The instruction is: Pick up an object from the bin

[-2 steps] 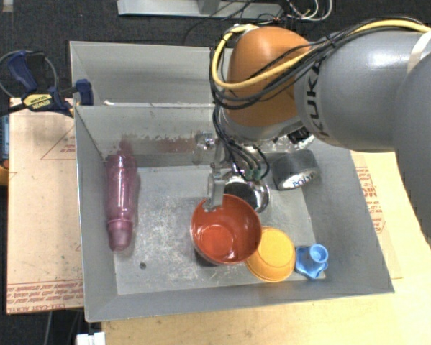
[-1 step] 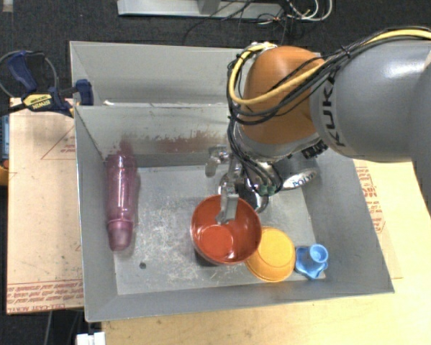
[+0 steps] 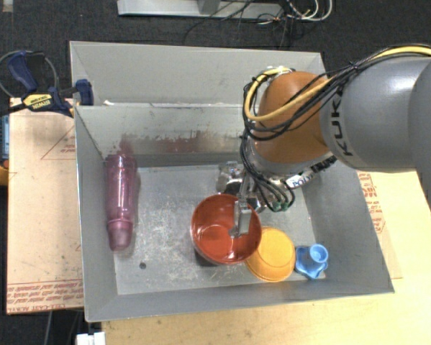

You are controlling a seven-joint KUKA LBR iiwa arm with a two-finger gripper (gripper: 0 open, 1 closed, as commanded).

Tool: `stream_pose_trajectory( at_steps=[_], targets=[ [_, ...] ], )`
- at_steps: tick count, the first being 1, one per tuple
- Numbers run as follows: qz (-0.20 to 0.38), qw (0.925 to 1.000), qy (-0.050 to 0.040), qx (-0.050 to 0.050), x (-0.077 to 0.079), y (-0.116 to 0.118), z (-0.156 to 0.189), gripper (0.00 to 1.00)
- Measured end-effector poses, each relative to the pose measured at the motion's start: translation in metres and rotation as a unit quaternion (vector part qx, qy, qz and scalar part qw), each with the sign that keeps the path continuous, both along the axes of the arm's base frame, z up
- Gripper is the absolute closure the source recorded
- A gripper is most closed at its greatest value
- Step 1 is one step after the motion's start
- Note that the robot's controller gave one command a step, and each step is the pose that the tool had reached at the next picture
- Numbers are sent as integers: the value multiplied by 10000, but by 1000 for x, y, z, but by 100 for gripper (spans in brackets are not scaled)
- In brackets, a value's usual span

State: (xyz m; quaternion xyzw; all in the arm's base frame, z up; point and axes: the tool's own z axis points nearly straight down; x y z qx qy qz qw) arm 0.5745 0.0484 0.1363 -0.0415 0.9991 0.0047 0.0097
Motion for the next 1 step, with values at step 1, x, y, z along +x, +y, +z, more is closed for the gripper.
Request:
stream_pose_trajectory(
  at_steps=[1],
  targets=[
    [-428,9991,-45,23,11,49,-38,100]
  ],
)
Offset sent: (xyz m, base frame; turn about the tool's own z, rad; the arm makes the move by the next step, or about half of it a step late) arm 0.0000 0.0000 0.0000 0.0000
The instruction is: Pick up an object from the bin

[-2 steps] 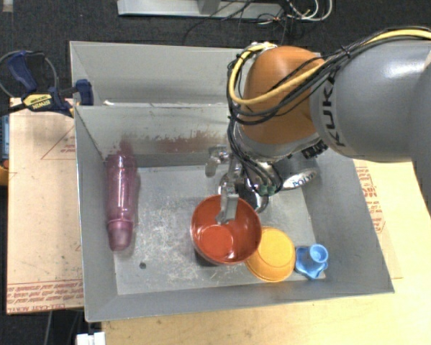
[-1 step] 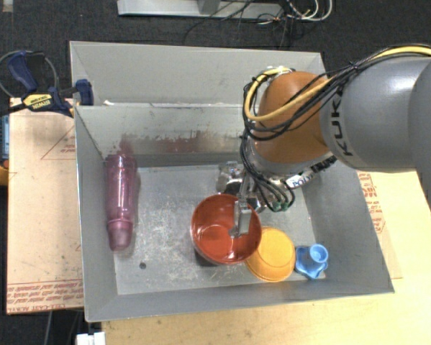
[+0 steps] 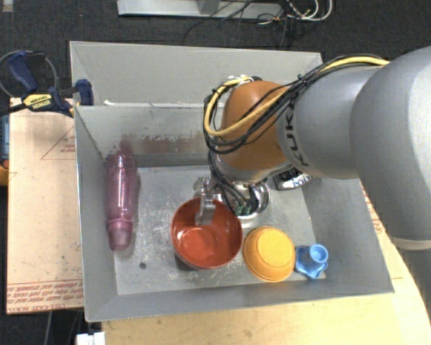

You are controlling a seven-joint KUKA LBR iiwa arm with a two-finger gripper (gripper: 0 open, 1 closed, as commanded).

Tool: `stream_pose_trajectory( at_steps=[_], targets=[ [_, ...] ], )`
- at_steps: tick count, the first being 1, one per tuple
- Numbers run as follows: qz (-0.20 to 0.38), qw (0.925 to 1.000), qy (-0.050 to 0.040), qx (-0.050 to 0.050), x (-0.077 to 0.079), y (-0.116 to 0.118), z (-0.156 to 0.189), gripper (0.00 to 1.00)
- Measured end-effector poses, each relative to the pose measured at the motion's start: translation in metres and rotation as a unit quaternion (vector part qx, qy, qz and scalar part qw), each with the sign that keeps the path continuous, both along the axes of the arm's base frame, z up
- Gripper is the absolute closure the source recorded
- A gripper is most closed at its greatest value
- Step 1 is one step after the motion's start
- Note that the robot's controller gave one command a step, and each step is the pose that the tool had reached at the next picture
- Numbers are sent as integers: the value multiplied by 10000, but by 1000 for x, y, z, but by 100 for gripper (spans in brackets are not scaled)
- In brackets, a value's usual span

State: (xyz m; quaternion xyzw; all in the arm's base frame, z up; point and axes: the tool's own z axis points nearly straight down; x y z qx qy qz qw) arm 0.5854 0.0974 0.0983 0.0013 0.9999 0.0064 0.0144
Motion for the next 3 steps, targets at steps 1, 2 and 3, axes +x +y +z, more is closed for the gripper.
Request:
stream_pose_trajectory(
  at_steps=[1,2,3],
  targets=[
    [-1,10000,1,1,0,0,0,100],
    [14,10000,-9,5,-4,4,0,100],
    [-10,10000,-19,10,6,2,15,100]
  ],
)
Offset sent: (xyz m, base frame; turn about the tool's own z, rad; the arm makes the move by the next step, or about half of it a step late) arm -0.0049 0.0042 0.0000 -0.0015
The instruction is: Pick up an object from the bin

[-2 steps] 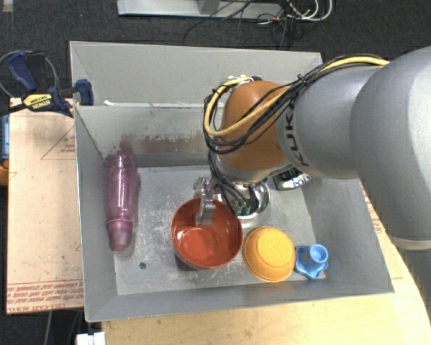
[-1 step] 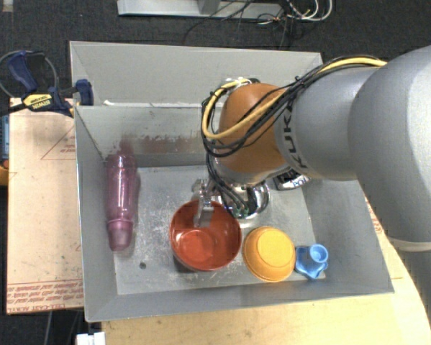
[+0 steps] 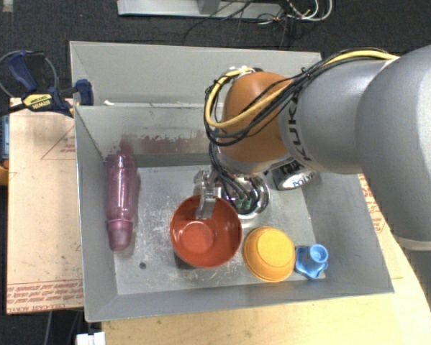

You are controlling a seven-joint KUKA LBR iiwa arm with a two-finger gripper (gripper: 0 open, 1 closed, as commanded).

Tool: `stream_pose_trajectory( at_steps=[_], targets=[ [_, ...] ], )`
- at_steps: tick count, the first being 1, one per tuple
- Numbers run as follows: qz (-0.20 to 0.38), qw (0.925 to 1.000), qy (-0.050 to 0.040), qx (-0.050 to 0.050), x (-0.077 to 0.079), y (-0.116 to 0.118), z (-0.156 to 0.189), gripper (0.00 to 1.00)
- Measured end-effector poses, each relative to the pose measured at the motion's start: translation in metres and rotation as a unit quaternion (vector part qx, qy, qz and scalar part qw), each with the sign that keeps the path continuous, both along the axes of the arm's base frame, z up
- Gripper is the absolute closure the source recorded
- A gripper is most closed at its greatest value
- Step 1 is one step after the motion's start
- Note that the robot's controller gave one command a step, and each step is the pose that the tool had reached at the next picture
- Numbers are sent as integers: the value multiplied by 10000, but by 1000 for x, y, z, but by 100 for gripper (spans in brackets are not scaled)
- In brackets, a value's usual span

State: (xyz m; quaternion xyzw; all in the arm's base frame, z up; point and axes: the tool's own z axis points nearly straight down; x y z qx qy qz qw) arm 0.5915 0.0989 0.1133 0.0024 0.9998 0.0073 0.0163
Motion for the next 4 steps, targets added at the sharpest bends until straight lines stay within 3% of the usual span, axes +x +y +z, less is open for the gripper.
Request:
stream_pose_trajectory(
  at_steps=[1,2,3,4],
  targets=[
    [100,9999,28,-6,-12,3,-2,100],
    [172,9999,1,1,-1,2,-20,100],
    [65,10000,-4,16,0,-3,-22,100],
    [228,9997,-17,9,6,10,12,100]
  ],
)
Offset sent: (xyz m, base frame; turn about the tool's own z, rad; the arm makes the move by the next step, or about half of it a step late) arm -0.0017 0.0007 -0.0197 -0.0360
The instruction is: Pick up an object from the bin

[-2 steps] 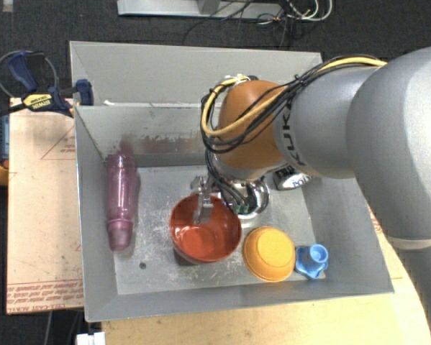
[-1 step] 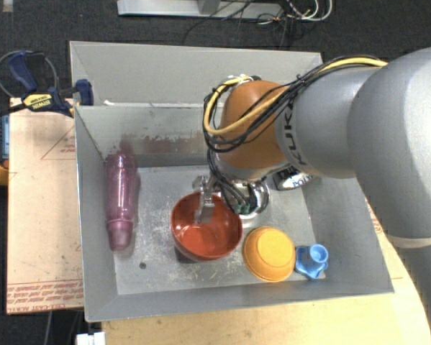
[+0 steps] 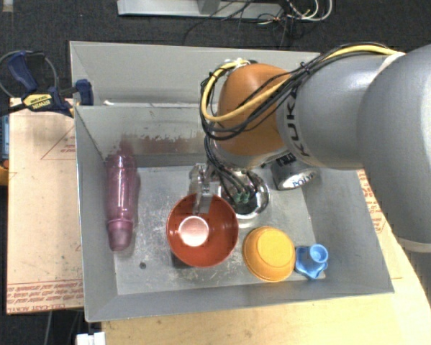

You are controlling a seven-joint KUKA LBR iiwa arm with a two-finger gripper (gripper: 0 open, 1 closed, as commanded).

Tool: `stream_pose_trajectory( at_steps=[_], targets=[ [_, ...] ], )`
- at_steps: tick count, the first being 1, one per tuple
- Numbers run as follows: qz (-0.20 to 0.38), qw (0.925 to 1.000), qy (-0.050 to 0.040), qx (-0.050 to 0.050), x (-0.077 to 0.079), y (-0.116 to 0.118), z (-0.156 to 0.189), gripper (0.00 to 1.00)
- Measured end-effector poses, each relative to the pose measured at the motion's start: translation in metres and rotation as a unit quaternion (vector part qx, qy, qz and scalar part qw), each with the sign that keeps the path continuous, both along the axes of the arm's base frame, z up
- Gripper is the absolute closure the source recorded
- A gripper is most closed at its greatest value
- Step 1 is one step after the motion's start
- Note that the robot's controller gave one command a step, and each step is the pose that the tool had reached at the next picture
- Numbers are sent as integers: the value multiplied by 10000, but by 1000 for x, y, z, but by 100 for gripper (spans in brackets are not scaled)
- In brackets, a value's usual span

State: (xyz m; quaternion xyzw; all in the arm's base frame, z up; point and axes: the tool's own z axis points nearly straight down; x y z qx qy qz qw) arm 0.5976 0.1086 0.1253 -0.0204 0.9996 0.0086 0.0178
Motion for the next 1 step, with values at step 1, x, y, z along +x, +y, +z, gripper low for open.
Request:
stream_pose_trajectory(
  at_steps=[1],
  targets=[
    [-39,10000,50,-5,-13,-8,102,100]
  ],
)
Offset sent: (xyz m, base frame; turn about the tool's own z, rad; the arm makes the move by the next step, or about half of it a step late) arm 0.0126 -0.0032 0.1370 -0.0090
